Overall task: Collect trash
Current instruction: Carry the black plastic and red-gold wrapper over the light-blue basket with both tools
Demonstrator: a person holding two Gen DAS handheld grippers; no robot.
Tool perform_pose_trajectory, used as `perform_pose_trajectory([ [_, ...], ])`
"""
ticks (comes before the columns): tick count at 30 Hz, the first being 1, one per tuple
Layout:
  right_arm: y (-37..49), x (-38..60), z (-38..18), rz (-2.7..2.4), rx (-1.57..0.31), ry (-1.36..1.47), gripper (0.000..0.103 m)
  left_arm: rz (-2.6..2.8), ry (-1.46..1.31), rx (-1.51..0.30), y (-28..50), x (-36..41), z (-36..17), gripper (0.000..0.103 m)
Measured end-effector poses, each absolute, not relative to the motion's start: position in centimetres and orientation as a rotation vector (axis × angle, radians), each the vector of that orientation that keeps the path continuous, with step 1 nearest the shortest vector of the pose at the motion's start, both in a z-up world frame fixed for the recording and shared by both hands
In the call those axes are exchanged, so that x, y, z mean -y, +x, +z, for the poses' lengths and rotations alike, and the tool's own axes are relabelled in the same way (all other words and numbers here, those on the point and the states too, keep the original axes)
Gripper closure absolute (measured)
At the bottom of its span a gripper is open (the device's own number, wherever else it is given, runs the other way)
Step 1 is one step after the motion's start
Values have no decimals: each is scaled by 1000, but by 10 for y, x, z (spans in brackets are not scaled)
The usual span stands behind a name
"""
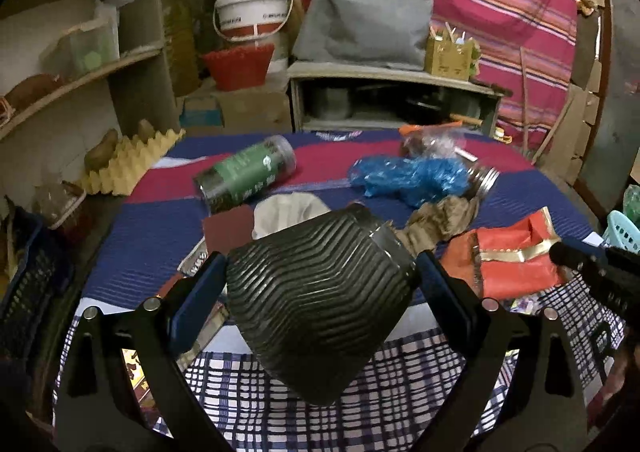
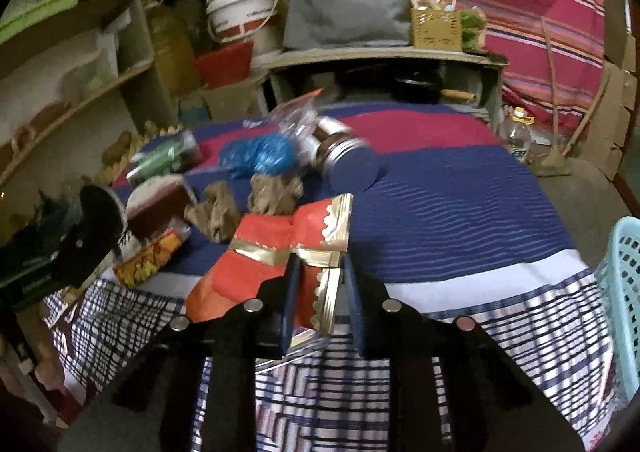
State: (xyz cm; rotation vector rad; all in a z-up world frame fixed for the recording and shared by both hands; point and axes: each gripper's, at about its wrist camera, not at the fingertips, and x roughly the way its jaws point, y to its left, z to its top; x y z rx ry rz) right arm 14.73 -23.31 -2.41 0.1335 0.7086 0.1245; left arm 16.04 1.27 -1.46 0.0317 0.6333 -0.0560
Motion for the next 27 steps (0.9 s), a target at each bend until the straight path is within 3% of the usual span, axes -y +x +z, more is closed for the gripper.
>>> perform_pose_trajectory([
  [8,145,265,-14,92,-677,214,86,-91,53,-635,154,9,-13,11],
  [10,141,273,-12,92,-672,244,92,-118,56,-633,151,17,-10,11],
  [11,138,276,-11,88,-670,252,99,-122,64,-623,148,23,-8,11],
  [27,97,362,27,-5,-571,288,102,-221,34,-633,149,105,10,11],
])
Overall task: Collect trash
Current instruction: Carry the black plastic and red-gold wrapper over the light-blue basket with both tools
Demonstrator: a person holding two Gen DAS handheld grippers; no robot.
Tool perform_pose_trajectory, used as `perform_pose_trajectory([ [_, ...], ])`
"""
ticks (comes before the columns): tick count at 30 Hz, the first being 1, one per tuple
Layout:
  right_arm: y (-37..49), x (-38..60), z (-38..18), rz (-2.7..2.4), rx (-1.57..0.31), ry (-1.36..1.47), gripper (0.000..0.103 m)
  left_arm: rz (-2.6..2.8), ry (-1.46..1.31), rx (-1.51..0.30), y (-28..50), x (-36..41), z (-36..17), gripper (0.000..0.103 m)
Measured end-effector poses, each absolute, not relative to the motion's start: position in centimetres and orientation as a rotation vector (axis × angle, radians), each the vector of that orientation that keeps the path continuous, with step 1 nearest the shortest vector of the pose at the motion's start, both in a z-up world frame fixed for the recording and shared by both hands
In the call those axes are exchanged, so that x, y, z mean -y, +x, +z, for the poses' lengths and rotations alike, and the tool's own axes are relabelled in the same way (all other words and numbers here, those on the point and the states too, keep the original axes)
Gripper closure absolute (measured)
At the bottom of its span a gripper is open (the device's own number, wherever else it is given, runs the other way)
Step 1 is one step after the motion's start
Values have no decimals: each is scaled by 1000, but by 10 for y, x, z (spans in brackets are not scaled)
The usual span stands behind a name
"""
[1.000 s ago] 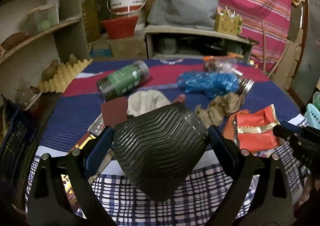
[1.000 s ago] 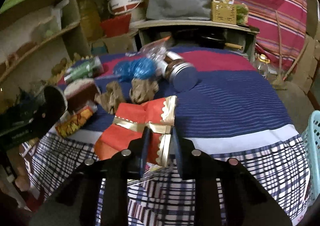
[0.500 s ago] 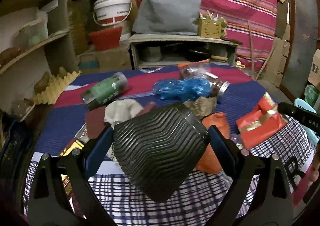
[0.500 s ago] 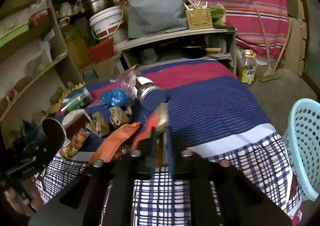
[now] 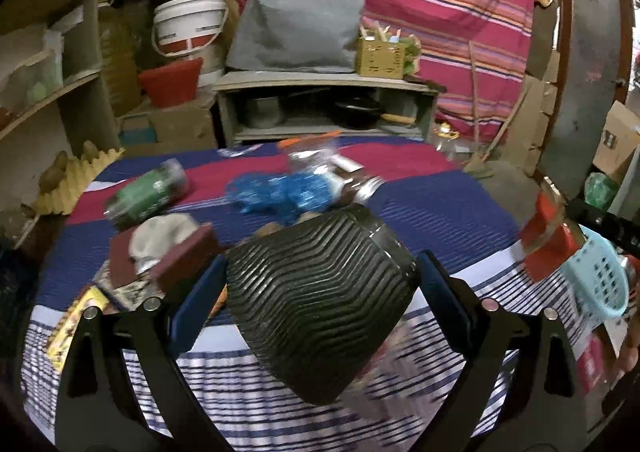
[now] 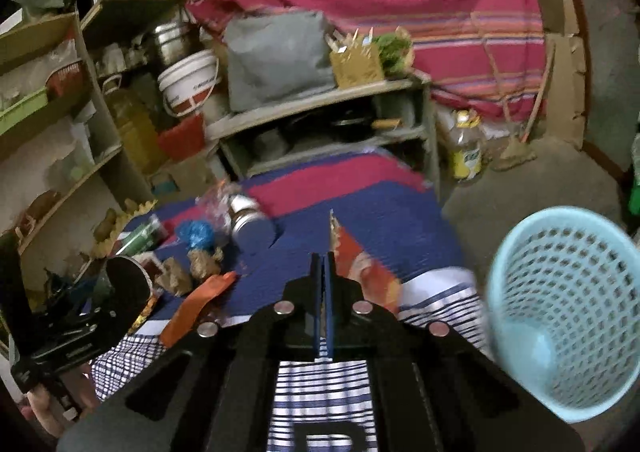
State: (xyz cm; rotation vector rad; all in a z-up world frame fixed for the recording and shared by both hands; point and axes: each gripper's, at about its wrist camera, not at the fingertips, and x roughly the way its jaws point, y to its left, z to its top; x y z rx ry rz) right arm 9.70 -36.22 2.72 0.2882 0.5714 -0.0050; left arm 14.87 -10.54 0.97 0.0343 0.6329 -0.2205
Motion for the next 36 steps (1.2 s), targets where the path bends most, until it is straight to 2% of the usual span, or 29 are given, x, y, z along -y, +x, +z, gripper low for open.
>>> perform_pose_trajectory([
  [10,53,465,43,-145,-506,324,102,-393,66,-586,145,228,23,11],
  [19,33,537,7,-207,-546,364,102,-537,138,-580,136,336,-1,11],
  [36,16,578,-18,-241,-542,421,102,-717,146,-605,137,425,-16,11],
])
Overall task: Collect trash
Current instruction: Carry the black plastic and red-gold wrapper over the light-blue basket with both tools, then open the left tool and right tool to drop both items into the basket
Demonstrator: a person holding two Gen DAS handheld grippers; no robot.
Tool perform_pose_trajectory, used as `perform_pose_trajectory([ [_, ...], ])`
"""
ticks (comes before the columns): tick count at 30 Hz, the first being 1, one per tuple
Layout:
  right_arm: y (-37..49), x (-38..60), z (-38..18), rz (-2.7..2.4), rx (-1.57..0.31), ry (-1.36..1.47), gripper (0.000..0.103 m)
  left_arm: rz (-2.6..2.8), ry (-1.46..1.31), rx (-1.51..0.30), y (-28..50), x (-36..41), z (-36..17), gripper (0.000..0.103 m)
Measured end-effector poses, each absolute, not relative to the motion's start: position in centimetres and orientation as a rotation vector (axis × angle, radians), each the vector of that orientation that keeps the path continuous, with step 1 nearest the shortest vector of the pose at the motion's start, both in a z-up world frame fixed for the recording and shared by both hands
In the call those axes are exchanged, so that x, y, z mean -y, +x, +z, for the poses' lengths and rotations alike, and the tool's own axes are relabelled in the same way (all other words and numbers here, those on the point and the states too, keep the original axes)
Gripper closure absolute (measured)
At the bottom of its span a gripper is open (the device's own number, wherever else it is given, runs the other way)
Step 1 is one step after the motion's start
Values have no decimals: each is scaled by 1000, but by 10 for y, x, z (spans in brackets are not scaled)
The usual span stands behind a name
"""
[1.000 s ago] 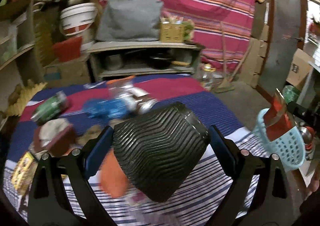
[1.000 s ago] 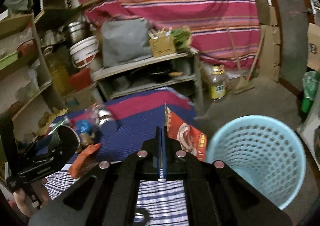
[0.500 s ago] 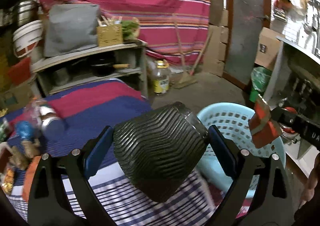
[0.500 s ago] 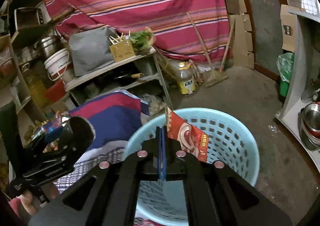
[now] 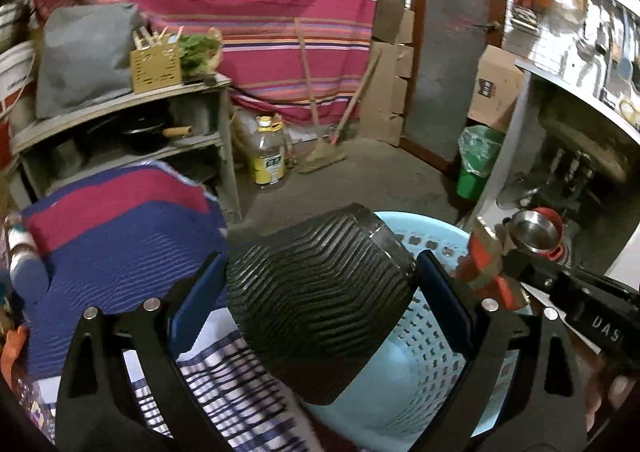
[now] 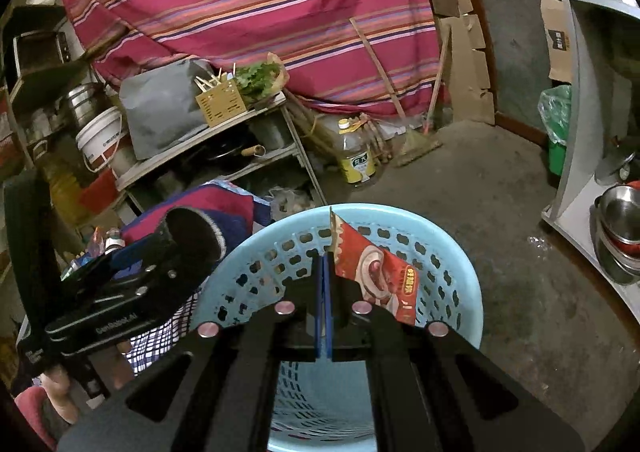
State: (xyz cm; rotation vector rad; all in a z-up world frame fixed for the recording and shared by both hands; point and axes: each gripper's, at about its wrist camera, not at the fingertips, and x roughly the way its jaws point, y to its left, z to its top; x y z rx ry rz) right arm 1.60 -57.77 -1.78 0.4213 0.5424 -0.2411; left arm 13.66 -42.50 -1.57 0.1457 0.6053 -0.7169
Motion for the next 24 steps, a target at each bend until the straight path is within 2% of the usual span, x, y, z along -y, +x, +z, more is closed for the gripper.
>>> perform_pose_trajectory([
  [10,10,585,-22,-261,-549,434,102,-790,169,-654,130,450,-20,11],
  [14,10,585,-23,-261,-551,436,102,-794,147,-650,132,444,-18,6],
  [24,18,576,-24,-242,-556,438,102,-692,132,-625,142,412,-9,6],
])
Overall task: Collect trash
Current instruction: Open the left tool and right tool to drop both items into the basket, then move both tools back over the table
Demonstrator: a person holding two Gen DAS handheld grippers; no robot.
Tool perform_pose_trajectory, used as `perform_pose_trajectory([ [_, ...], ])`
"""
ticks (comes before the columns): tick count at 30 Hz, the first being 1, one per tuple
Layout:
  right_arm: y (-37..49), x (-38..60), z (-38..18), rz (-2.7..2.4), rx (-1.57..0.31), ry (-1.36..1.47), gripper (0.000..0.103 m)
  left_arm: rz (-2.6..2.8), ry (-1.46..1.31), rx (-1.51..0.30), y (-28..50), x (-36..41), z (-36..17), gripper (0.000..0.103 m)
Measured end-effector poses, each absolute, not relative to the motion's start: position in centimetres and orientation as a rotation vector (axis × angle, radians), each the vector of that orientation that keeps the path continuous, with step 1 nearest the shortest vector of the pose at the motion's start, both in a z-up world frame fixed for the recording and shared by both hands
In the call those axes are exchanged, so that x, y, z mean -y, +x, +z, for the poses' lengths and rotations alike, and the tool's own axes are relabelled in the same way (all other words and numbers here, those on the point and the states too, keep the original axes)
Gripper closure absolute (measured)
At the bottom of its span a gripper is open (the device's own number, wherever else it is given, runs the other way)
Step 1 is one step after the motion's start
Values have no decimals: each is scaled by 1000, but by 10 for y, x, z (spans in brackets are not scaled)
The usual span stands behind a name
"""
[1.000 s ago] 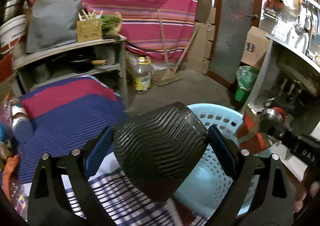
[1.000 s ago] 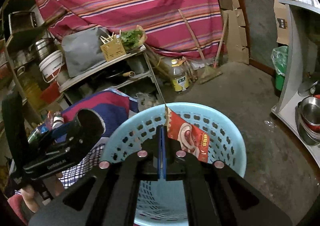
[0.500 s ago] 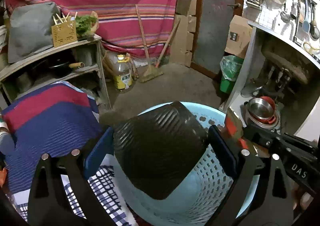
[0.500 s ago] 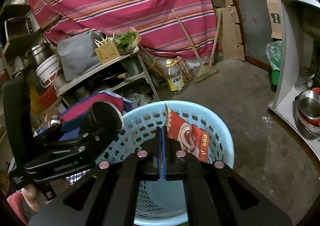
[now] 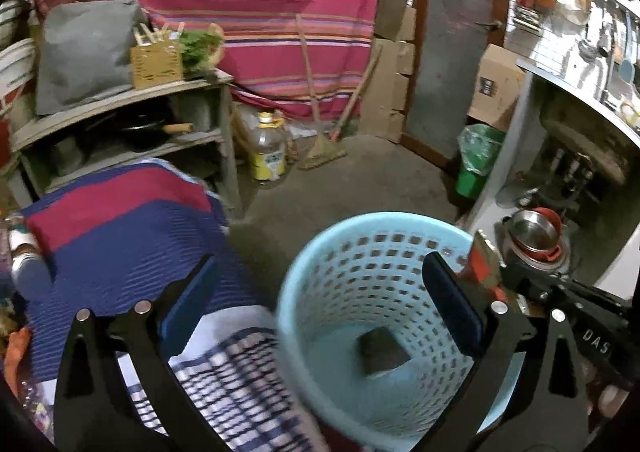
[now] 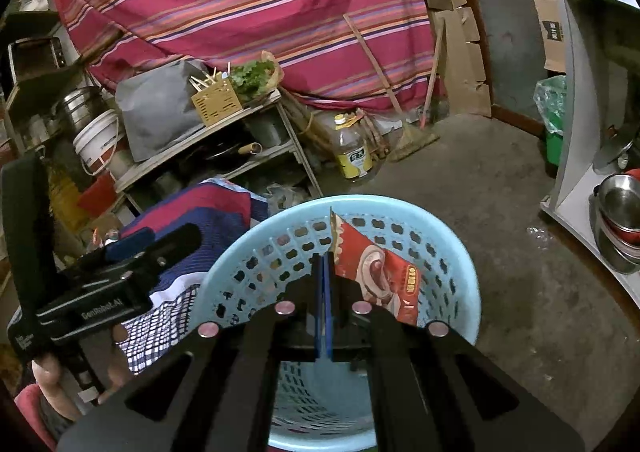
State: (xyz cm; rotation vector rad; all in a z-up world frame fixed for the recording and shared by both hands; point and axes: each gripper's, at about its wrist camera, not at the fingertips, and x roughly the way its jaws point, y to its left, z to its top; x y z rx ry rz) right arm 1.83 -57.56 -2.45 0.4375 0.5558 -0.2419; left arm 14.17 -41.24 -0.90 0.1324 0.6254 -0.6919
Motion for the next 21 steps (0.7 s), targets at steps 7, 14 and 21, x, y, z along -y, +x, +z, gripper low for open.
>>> perform_pose_trajectory([
  [7,29,557,-24,-258,-570,391,98,-600,125,-596,142,369,-1,6],
  [14,33,550,-34,-362,-601,340,36,-505,115,-572,137,308,9,6],
  [21,24,519,-18,-402,-562,211,33,-381,110,-550,128,223,17,6],
])
